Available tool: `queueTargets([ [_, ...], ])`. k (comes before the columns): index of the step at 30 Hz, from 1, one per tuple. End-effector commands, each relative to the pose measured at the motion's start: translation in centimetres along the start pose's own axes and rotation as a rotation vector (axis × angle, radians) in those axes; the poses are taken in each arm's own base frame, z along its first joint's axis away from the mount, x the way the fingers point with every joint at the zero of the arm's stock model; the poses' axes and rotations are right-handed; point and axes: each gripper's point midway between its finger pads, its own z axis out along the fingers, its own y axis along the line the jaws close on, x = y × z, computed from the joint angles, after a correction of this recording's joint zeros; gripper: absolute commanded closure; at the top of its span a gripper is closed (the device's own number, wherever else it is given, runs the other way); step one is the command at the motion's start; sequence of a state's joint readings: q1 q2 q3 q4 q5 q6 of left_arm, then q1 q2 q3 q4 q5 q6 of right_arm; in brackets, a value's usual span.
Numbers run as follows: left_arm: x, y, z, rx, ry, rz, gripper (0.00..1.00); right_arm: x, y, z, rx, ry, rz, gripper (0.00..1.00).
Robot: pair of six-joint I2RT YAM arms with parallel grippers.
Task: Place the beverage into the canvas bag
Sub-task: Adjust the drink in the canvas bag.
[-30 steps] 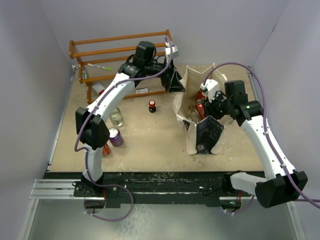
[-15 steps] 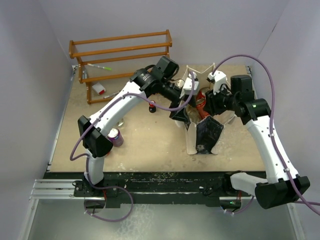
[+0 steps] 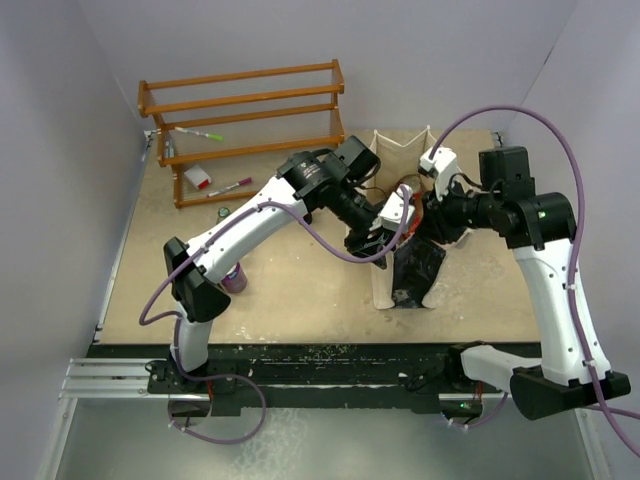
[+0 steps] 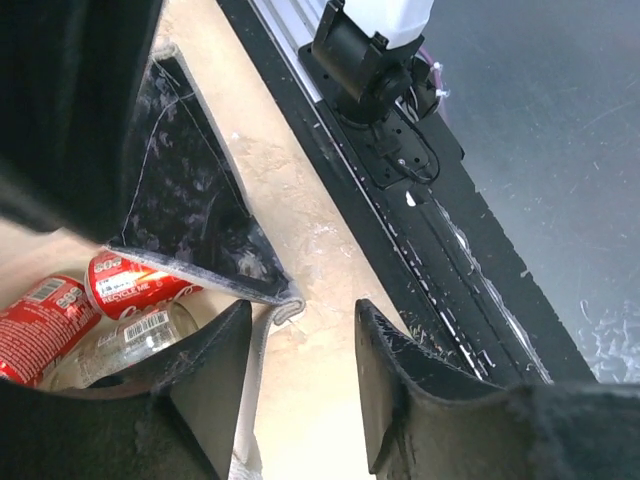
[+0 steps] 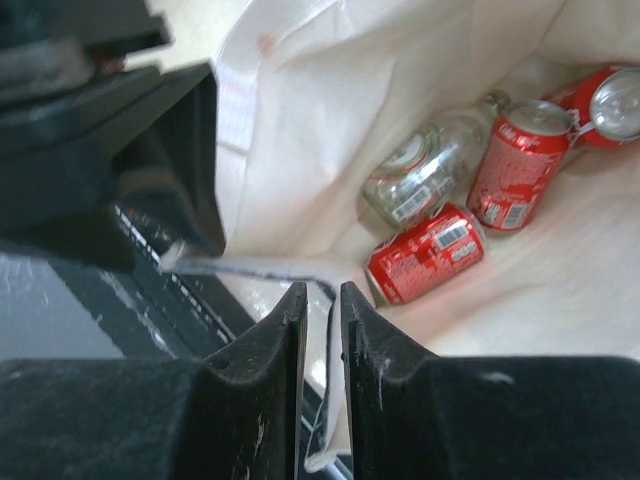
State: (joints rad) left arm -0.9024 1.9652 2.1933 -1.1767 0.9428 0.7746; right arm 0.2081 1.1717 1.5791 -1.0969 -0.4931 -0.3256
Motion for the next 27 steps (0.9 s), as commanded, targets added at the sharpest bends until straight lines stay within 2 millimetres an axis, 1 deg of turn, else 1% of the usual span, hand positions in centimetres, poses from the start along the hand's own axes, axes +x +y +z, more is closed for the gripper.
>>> queueTargets([
  [1, 0.7, -0.6, 0.7, 0.016, 0.028, 0.020, 0.53, 3.2, 2.7, -1.8, -0.111, 0.115, -0.063, 0.79],
  [6, 1.5, -1.7, 1.7, 0.031, 0.065, 0.049, 0.58, 4.9, 3.1, -1.0, -0.156, 0.155, -0.061, 0.81],
  [8, 1.9, -2.0, 2.1, 0.040, 0.076, 0.064, 0.59, 5.2, 3.0, -0.5, -0.163, 0.166, -0.058, 0.82],
  [11, 2.5, -2.4, 2.7, 0.053, 0.101, 0.094, 0.61, 4.2, 2.8, -0.6, -0.152, 0.127, -0.072, 0.83],
  [15, 2.9, -2.5, 3.1, 0.061, 0.115, 0.129, 0.65, 1.9, 2.8, -1.4, -0.124, 0.046, -0.072, 0.81],
  [17, 3.0, -2.5, 3.3, 0.059, 0.118, 0.149, 0.67, 0.7, 2.5, -1.8, -0.084, -0.003, -0.059, 0.82],
  [19, 3.4, -2.5, 3.5, 0.058, 0.128, 0.170, 0.68, -0.1, 2.4, -2.2, -0.056, -0.042, -0.046, 0.81],
  [22, 3.5, -2.2, 3.7, 0.049, 0.135, 0.201, 0.69, -0.9, 2.3, -2.6, -0.035, -0.082, -0.032, 0.80],
  [24, 3.7, -2.1, 3.7, 0.044, 0.146, 0.217, 0.70, -1.1, 2.1, -2.5, -0.025, -0.088, -0.024, 0.80],
  [27, 4.0, -1.9, 3.6, 0.036, 0.160, 0.246, 0.71, -0.8, 1.7, -1.5, -0.031, -0.071, 0.013, 0.79],
])
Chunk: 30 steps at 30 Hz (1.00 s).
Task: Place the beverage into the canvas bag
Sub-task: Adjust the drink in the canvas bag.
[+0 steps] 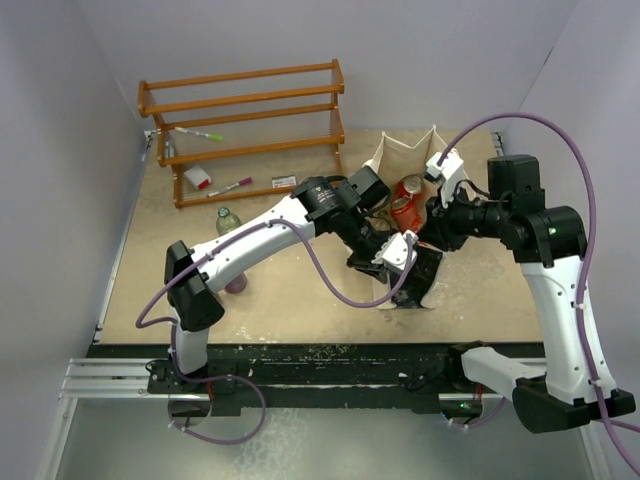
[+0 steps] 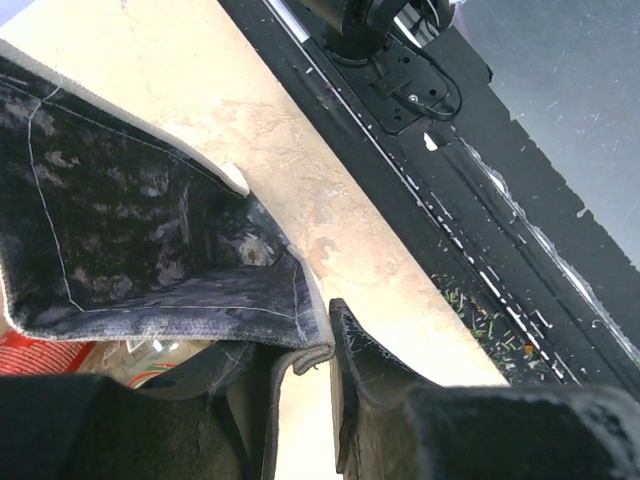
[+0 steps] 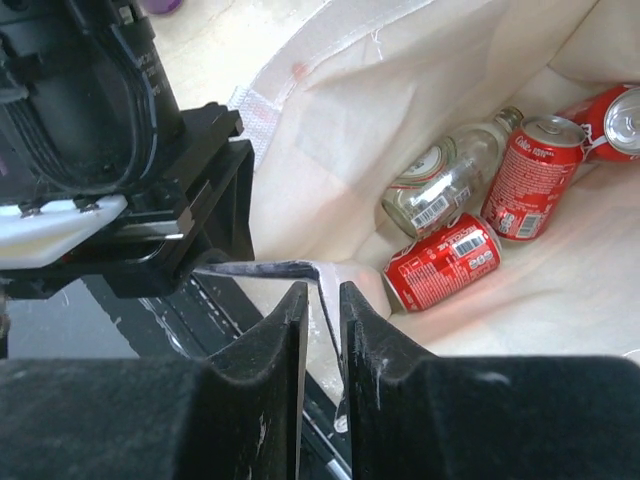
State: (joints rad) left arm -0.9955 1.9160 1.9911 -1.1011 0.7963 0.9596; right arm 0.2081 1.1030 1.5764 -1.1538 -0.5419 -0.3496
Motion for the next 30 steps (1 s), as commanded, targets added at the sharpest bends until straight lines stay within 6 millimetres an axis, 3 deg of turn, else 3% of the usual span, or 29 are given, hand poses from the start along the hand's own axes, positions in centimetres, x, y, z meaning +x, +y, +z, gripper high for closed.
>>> queueTargets([
  [1, 0.0, -0.6, -0.1, 0.001, 0.021, 0.078, 0.71, -1.1, -0.6, 1.0, 0.001, -0.034, 0.054, 0.78],
  [5, 0.1, -0.4, -0.1, -0.004, 0.025, 0.092, 0.71, 0.4, -1.1, 2.9, -0.034, 0.036, 0.106, 0.78],
  [10, 0.0, -0.2, -0.2, -0.019, 0.027, 0.095, 0.72, 2.1, -0.4, 3.5, -0.089, 0.090, 0.102, 0.78],
  [15, -0.1, 0.1, -0.3, -0.047, 0.025, 0.052, 0.70, 2.9, 0.4, 2.7, -0.130, 0.116, 0.025, 0.82],
  [19, -0.2, 0.3, -0.7, -0.086, 0.007, 0.020, 0.65, 4.7, 0.8, 2.2, -0.173, 0.202, -0.034, 0.84],
  [25, -0.1, 0.9, -1.6, -0.126, -0.030, -0.052, 0.47, 6.6, 1.7, 2.5, -0.206, 0.245, -0.059, 0.86],
  [30, -0.6, 2.4, -3.7, -0.179, -0.098, -0.133, 0.30, 8.0, 2.6, 2.9, -0.240, 0.275, -0.072, 0.87],
])
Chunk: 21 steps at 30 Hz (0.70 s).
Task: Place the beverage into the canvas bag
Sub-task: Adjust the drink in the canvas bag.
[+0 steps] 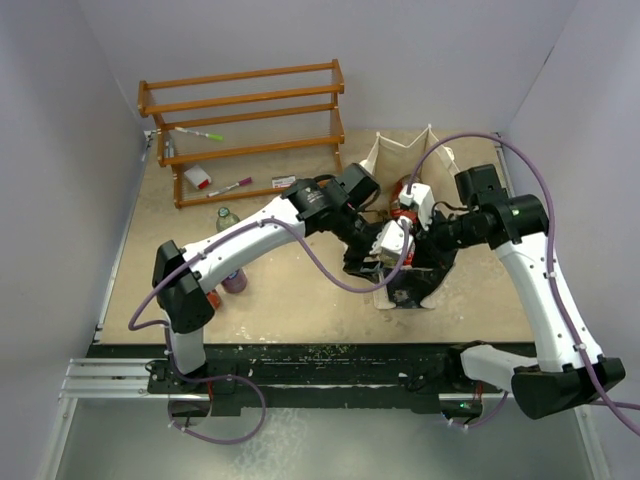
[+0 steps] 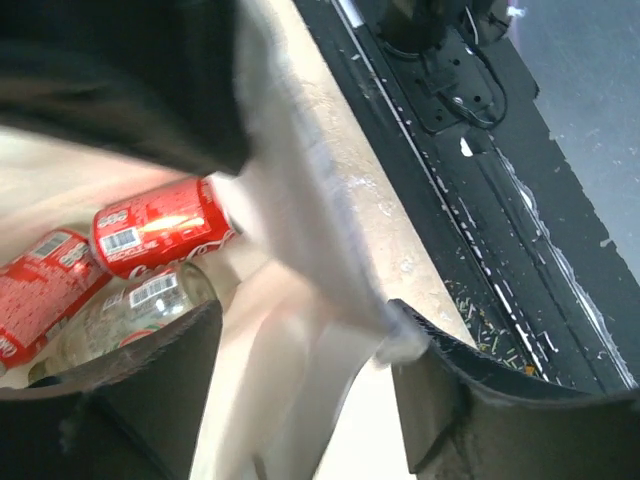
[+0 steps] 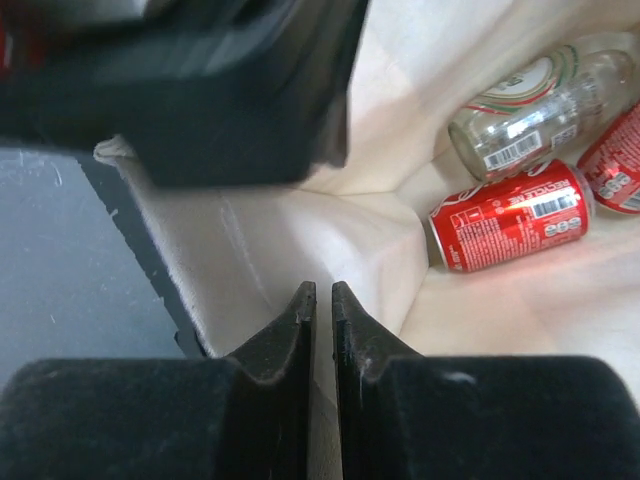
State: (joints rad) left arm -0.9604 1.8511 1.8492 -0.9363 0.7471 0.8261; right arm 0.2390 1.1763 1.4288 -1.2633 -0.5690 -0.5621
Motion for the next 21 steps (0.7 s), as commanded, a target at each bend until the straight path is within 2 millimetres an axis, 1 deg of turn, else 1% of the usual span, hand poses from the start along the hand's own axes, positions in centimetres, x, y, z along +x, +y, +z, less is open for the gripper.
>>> queueTargets([
  [1, -2.6, 1.4, -3.3, -0.072, -0.121, -0.067, 0.26, 1.7, 1.8, 0.2, -0.059, 0.044, -0.018, 0.87],
  [5, -3.3, 2.2, -5.0, -0.078, -0.204, -0.157, 0.11, 2.7, 1.7, 0.5, -0.042, 0.062, -0.026, 0.88],
  [8, -4.0, 2.4, -5.8, -0.070, -0.271, -0.237, 0.07, 3.0, 1.5, 0.7, -0.027, 0.061, -0.040, 0.88],
  [11, -4.5, 2.4, -6.2, -0.054, -0.325, -0.312, 0.07, 3.2, 1.4, 0.9, -0.012, 0.051, -0.031, 0.88],
  [14, -5.3, 3.0, -7.1, -0.039, -0.398, -0.375, 0.08, 3.2, 1.1, 0.8, 0.012, 0.044, -0.027, 0.88],
  [16, -5.3, 3.7, -8.0, -0.049, -0.441, -0.397, 0.08, 3.1, 1.1, 0.7, 0.019, 0.036, -0.030, 0.89],
  [18, -5.0, 4.3, -8.5, -0.068, -0.466, -0.392, 0.09, 2.7, 1.7, 0.7, 0.004, 0.005, -0.003, 0.89],
  [21, -4.4, 5.2, -8.3, -0.099, -0.470, -0.434, 0.13, 2.0, 1.5, 0.3, 0.035, -0.037, -0.016, 0.88],
])
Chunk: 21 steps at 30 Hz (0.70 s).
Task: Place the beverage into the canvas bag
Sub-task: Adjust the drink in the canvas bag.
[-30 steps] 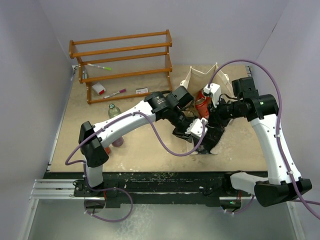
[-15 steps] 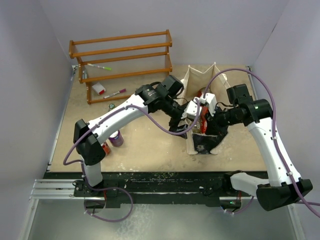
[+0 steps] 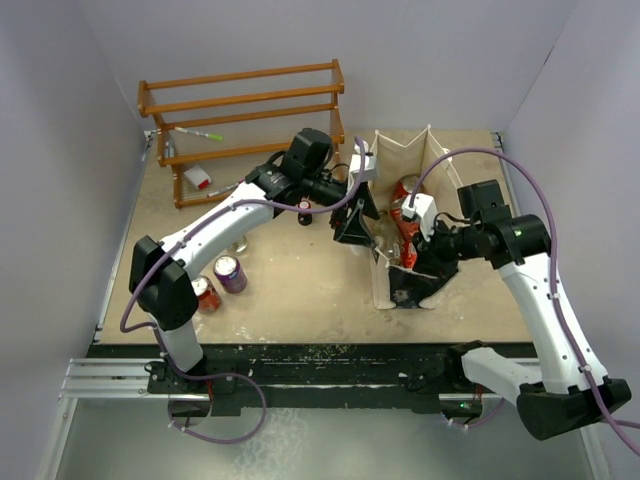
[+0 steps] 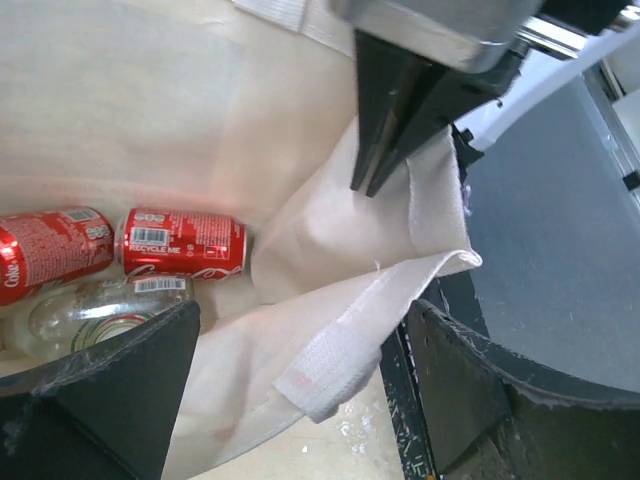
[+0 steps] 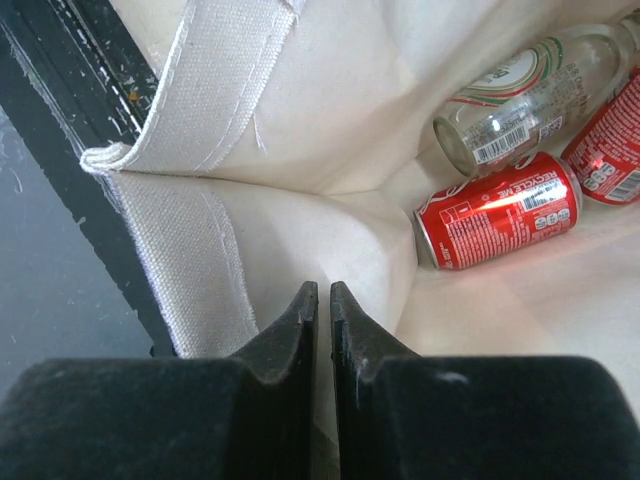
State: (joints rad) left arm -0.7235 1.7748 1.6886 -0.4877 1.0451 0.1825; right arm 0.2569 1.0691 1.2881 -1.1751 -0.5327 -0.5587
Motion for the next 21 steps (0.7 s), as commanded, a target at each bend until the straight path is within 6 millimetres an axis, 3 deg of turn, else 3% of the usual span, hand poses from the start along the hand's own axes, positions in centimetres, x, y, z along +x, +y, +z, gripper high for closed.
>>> queueTargets([
  [1, -3.3, -0.4, -0.6, -0.008, -0.111, 0.000, 0.14, -0.2, 1.2, -0.8, 0.001, -0.038, 0.020, 0.88],
  [7, -3.0, 1.3, 0.7, -0.085, -0.131, -0.081, 0.18, -0.9, 0.5, -0.7, 0.037, -0.070, 0.019, 0.86],
  [21, 1.5, -0.3, 3.6, 0.004, 0.008, 0.118, 0.22, -3.2, -3.7, 0.3, 0.133, -0.113, 0.121, 0.86],
])
